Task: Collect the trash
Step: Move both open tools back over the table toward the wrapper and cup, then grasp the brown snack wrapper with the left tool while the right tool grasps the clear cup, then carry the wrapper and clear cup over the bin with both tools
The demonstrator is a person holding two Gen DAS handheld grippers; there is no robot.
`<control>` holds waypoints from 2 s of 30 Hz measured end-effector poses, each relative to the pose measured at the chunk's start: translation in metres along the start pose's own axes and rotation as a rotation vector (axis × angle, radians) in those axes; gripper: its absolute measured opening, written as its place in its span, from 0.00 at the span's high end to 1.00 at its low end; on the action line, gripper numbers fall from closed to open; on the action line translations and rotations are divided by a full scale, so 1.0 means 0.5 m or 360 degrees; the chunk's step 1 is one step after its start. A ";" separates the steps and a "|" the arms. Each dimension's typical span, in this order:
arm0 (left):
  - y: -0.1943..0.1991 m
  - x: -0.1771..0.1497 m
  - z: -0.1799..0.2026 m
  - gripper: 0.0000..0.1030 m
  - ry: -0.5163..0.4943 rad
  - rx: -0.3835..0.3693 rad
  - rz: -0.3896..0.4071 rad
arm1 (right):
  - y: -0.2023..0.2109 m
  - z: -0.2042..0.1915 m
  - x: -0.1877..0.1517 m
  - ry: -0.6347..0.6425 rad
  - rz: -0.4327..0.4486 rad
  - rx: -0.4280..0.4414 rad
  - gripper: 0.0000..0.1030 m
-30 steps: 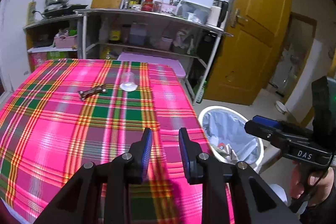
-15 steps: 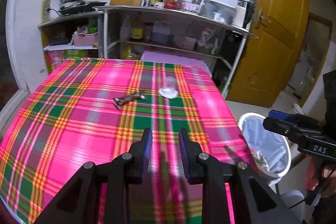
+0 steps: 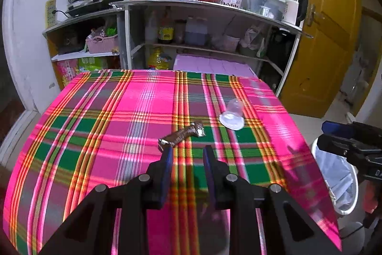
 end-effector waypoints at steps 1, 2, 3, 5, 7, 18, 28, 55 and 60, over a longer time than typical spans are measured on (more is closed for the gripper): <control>-0.011 0.000 -0.002 0.75 -0.0009 -0.0006 -0.0006 | -0.011 -0.002 0.001 0.0003 -0.0007 0.0001 0.49; -0.025 0.001 -0.006 0.75 -0.0019 -0.0006 -0.0015 | -0.025 -0.003 0.003 0.0007 -0.0019 0.0000 0.49; -0.037 0.002 -0.009 0.75 -0.0026 -0.0010 -0.0024 | -0.035 -0.004 0.004 0.0008 -0.0028 -0.0001 0.49; -0.064 0.002 -0.016 0.72 -0.0037 -0.0043 -0.0046 | -0.054 -0.004 0.006 0.0013 -0.0042 -0.0002 0.49; -0.089 -0.001 -0.020 0.67 -0.0062 -0.0071 -0.0077 | -0.071 -0.006 0.005 0.0017 -0.0053 0.0000 0.49; -0.184 -0.032 -0.026 0.68 -0.0179 -0.0043 -0.0266 | -0.141 0.001 0.011 0.0009 -0.0095 -0.0008 0.49; -0.135 -0.033 -0.046 0.77 -0.0047 -0.0088 -0.0187 | -0.225 0.006 0.035 0.0013 -0.0113 -0.0029 0.49; -0.001 -0.017 0.058 0.77 0.0004 -0.0249 -0.0040 | -0.056 0.026 0.031 -0.0055 0.0054 -0.0050 0.73; 0.041 -0.019 0.128 0.77 -0.0008 -0.0318 -0.0009 | 0.056 0.066 0.002 -0.0131 0.0125 -0.0115 0.73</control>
Point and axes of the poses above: each gripper's, at about its wrist camera, not at the fingertips, and y roughly against the way its jaws point, z to its right, x to its top, the point moved 4 cm from there along -y, roughly the way its jaws point, and after that the axes turned 12 degrees about z, right-handed, at the moved point
